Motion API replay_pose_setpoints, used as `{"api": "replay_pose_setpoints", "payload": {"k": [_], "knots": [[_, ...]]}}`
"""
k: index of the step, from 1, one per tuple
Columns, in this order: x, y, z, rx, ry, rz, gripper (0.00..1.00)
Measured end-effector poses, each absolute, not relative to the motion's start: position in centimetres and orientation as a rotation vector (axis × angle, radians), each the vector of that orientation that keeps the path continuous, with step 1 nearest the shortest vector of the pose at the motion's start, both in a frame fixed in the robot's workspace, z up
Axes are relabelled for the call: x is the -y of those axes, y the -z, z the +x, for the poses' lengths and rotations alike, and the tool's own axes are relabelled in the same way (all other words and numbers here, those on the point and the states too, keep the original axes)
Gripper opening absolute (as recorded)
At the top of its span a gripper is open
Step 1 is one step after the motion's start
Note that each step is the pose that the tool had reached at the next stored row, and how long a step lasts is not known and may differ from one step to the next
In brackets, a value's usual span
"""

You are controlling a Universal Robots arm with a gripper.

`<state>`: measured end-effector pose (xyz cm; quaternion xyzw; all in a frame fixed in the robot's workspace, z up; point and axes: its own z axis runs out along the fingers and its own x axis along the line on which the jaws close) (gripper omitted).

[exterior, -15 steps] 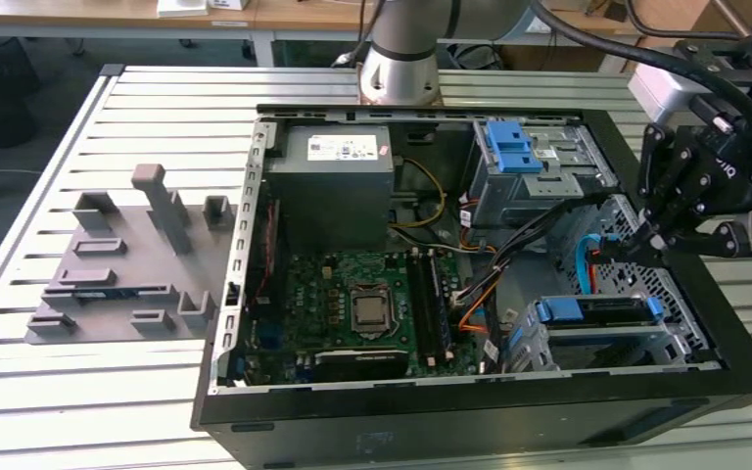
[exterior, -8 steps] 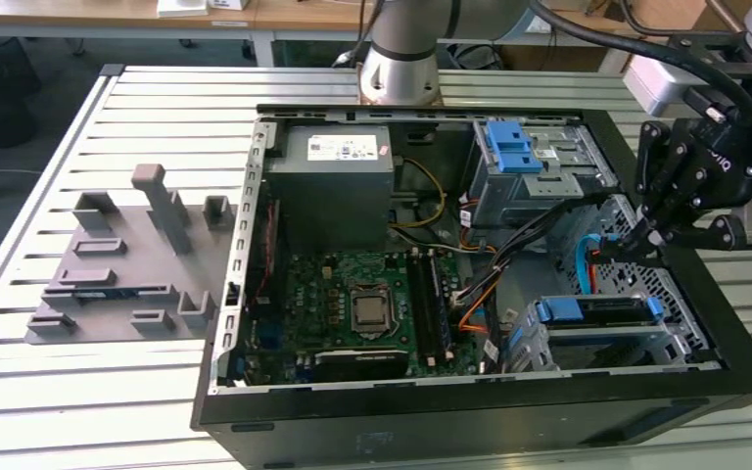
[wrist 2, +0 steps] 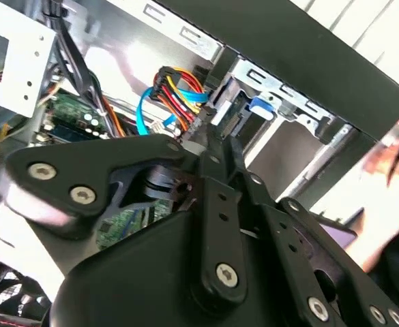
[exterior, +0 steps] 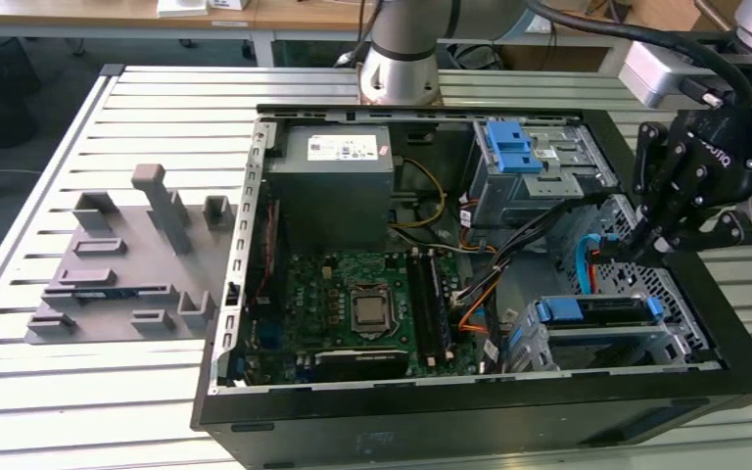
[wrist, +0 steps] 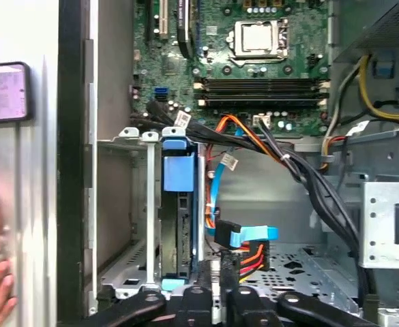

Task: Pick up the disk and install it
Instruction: 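Insert the first disk wire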

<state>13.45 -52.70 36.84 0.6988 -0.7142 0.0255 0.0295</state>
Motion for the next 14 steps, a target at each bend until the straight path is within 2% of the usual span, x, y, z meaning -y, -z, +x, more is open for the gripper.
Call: {"api": "replay_pose_setpoints", "payload": {"k": [1,2,14], "knots": [[52.5,-36.8,13.4,2.202,-0.081,2.154,0.19],[52.4,-36.8,13.5,2.202,-0.080,2.154,0.25],[51.5,-36.4,13.4,2.199,-0.086,2.151,0.25]]}}
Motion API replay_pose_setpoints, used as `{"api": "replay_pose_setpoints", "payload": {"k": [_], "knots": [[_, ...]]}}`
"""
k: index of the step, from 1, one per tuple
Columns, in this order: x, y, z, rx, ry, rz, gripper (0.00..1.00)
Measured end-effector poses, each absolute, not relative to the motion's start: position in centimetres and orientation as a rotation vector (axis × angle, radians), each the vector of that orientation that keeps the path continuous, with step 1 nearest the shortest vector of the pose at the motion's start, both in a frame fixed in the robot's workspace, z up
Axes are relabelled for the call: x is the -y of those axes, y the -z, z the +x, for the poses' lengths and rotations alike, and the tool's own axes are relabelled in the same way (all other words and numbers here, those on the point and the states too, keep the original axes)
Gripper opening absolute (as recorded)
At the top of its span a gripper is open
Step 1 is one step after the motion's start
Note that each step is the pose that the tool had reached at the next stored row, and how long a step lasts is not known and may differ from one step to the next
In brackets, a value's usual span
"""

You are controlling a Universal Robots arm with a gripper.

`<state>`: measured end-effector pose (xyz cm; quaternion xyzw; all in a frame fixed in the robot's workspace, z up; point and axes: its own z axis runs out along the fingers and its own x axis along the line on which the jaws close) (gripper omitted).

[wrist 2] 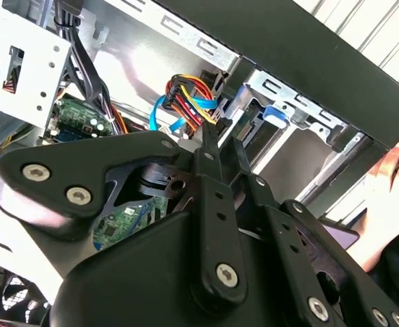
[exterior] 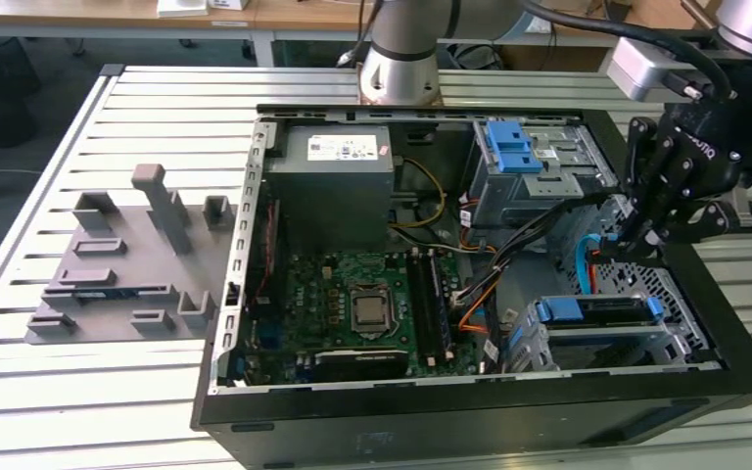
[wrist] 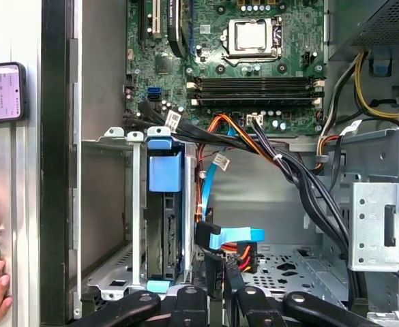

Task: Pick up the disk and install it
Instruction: 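Insert the first disk wire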

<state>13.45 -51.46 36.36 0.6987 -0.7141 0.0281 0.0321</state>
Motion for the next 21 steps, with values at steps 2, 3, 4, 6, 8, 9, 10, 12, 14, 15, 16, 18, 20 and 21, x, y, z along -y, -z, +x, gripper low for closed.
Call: {"api": "replay_pose_setpoints", "payload": {"k": [2,3,4,6,8,9,10,12,14,15,16,18,20,21], "knots": [[51.42,-36.28,13.45,2.197,-0.090,2.149,0.25],[51.40,-36.24,13.45,2.196,-0.093,2.148,0.25],[51.37,-36.20,13.45,2.194,-0.096,2.147,0.26],[51.33,-36.11,13.45,2.191,-0.102,2.144,0.32],[51.28,-36.02,13.45,2.187,-0.111,2.139,0.32],[51.27,-35.96,13.45,2.184,-0.117,2.137,0.32],[51.26,-35.89,13.45,2.180,-0.124,2.133,0.32],[51.25,-35.76,13.45,2.173,-0.139,2.126,0.32],[51.23,-35.64,13.45,2.168,-0.149,2.121,0.31],[51.22,-35.60,13.45,2.168,-0.150,2.120,0.31],[51.22,-35.57,13.45,2.167,-0.151,2.120,0.24],[51.22,-35.49,13.45,2.167,-0.151,2.120,0.18],[51.23,-35.46,13.45,2.168,-0.148,2.121,0.16],[51.22,-35.42,13.45,2.173,-0.139,2.126,0.16]]}}
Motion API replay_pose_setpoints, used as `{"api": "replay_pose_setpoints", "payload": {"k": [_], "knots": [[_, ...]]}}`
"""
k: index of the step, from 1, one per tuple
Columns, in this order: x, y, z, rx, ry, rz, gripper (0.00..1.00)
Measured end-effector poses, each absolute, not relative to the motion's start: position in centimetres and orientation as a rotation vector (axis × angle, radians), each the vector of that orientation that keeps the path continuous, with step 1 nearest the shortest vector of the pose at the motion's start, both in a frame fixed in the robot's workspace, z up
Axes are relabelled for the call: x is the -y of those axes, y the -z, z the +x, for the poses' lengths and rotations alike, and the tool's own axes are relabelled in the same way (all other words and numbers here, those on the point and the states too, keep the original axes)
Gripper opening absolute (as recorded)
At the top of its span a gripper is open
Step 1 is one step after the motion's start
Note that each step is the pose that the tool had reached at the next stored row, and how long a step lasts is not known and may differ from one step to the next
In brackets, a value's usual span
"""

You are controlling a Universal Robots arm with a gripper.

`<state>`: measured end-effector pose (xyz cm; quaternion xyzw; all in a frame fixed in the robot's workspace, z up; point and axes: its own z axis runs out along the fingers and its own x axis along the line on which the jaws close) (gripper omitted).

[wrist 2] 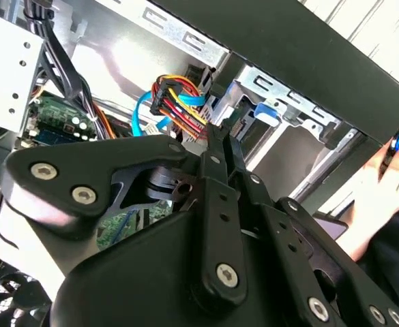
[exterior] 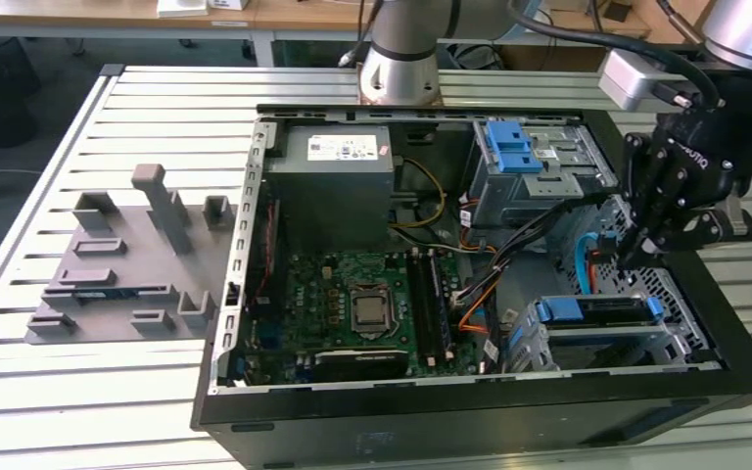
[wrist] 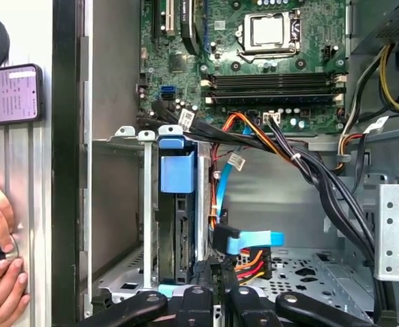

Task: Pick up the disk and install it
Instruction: 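Insert the first disk wire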

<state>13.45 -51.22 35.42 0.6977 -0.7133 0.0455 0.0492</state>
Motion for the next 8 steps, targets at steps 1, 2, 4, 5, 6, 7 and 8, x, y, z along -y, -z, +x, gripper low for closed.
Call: {"api": "replay_pose_setpoints", "payload": {"k": [1,2,4,5,6,7,8], "knots": [[51.22,-35.40,13.45,2.181,-0.124,2.133,0.16],[51.22,-35.39,13.45,2.187,-0.111,2.139,0.16],[51.22,-35.33,13.45,2.193,-0.100,2.144,0.16],[51.23,-35.31,13.45,2.193,-0.099,2.144,0.16],[51.25,-35.28,13.45,2.192,-0.098,2.144,0.16],[51.32,-35.24,13.46,2.191,-0.097,2.143,0.16],[51.47,-35.20,13.46,2.190,-0.095,2.142,0.16]]}}
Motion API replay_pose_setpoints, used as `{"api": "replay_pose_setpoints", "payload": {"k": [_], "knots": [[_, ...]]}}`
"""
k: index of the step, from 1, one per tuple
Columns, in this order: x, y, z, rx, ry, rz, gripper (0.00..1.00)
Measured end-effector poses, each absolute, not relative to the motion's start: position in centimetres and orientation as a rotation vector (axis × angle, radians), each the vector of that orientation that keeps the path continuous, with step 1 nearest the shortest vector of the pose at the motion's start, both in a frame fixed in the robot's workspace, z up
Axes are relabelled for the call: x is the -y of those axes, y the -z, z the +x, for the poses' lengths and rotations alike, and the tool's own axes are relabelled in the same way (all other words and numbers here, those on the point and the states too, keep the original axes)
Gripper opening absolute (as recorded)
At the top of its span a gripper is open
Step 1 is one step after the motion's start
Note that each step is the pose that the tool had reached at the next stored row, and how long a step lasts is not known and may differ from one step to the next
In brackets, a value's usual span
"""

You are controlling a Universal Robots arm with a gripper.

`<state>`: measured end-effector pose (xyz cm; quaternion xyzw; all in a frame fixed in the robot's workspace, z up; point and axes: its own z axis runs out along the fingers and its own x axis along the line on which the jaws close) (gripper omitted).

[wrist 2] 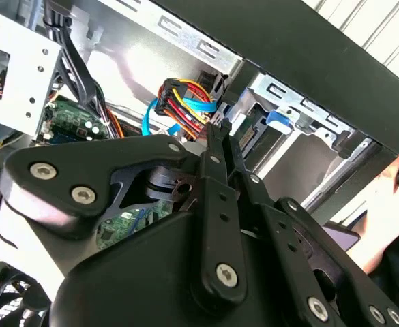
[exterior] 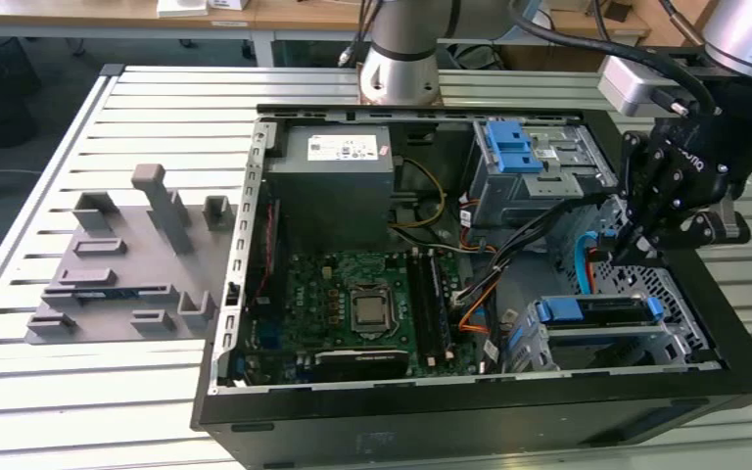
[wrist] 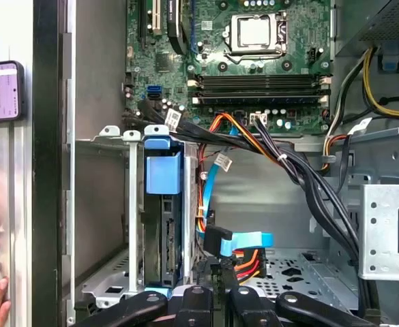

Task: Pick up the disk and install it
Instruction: 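Insert the first disk wire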

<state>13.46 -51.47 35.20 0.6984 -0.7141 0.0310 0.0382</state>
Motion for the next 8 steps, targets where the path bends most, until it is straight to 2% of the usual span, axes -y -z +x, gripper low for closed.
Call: {"api": "replay_pose_setpoints", "payload": {"k": [8], "knots": [[52.15,-34.89,13.45,2.188,-0.089,2.140,0.16]]}}
